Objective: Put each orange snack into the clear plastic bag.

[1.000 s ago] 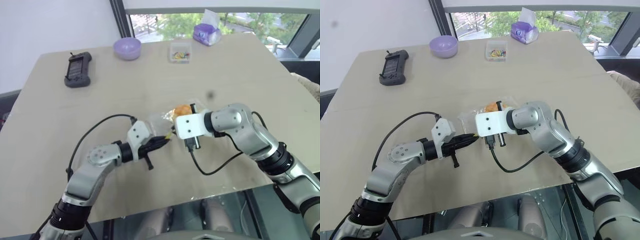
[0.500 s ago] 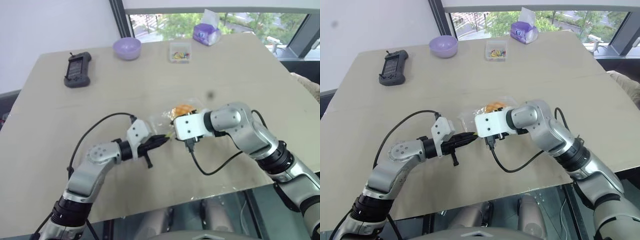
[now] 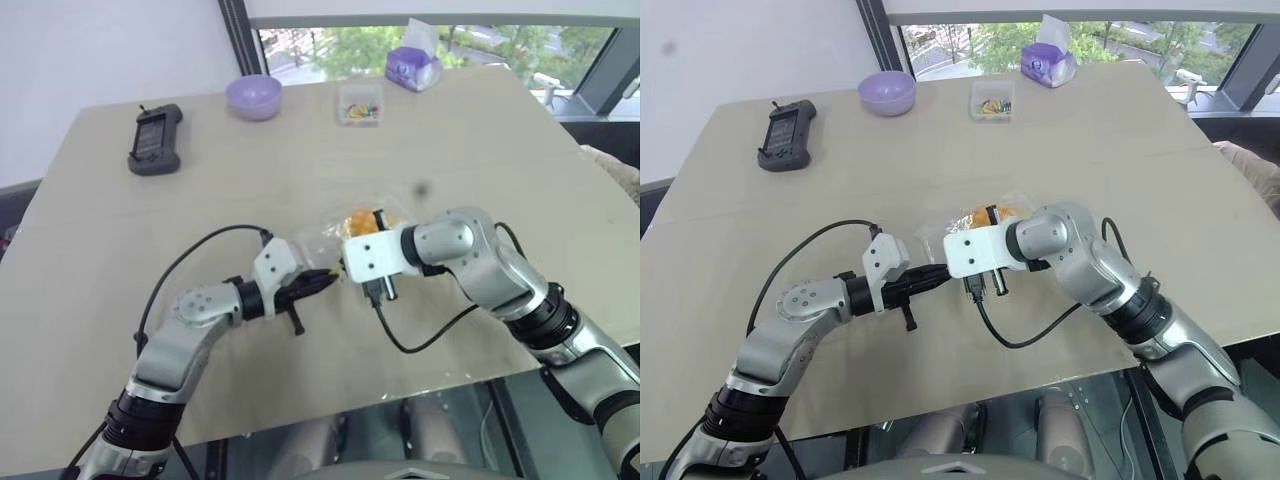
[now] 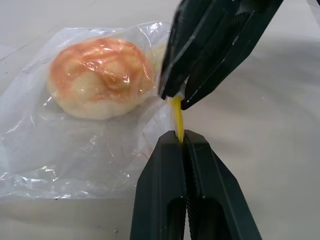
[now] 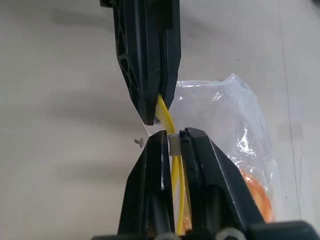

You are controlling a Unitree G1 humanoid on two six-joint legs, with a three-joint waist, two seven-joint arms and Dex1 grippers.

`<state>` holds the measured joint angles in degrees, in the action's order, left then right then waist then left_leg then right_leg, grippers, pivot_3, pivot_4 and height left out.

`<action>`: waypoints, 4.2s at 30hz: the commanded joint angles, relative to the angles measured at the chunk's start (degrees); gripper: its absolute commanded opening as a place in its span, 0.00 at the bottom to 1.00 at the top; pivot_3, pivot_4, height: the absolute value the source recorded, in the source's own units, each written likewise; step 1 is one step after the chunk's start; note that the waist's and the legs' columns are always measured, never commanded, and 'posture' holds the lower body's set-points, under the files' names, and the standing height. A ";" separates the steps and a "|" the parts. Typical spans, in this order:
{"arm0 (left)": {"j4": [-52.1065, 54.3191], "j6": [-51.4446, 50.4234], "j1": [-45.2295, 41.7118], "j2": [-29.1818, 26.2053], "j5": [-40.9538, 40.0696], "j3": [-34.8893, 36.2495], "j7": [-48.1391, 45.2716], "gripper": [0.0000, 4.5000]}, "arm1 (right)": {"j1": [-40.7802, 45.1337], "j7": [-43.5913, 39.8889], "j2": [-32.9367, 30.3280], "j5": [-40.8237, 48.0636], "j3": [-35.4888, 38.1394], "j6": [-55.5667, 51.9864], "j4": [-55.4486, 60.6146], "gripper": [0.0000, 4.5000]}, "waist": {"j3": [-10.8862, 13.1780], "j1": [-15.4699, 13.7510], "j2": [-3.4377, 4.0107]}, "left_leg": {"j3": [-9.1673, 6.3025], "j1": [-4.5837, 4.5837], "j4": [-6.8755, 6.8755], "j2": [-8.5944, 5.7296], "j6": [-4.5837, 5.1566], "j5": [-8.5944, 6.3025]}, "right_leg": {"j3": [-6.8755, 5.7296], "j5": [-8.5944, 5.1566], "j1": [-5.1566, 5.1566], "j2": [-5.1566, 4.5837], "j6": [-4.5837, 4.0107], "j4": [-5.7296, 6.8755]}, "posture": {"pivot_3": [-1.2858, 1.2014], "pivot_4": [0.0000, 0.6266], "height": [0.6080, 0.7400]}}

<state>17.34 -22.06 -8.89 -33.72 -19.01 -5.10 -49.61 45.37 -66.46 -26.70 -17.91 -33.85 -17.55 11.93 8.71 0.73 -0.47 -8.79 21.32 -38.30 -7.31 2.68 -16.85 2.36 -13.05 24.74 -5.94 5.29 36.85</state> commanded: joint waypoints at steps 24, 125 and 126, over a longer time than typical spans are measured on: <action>2.36 0.85 1.12 -0.34 -0.07 0.16 0.95 0.00 | 1.00 0.05 -1.11 -2.22 0.60 1.09 -0.38 0.03 | 0.00 0.02 0.00 | 0.00 0.00 0.00 0.00 0.00 0.00 | 0.00 0.00 0.00 0.00 0.00 0.00 | 0.52 0.24 0.97; -2.07 13.59 7.92 -1.09 6.96 3.01 4.25 0.00 | -5.47 4.52 -12.87 17.47 17.33 -17.64 -5.61 0.31 | -0.01 0.00 0.00 | 0.00 0.54 -0.12 -0.02 0.00 0.01 | -0.03 0.01 0.46 -0.06 -0.01 0.06 | 0.52 0.24 0.97; -2.02 13.61 8.01 -1.11 6.98 2.99 4.24 0.00 | -5.39 4.55 -12.82 17.48 17.29 -17.37 -5.71 0.31 | 0.00 -0.02 0.00 | 0.00 0.54 -0.12 -0.02 0.00 0.01 | -0.03 0.01 0.46 -0.06 -0.01 0.06 | 0.52 0.24 0.97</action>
<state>12.99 -9.44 -1.42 -34.59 -12.11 -2.39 -45.32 38.57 -62.16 -39.39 -0.94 -17.27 -35.81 5.53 8.71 0.72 -0.47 -8.80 21.86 -38.42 -7.32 2.68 -16.85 2.34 -13.04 25.20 -6.00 5.28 36.92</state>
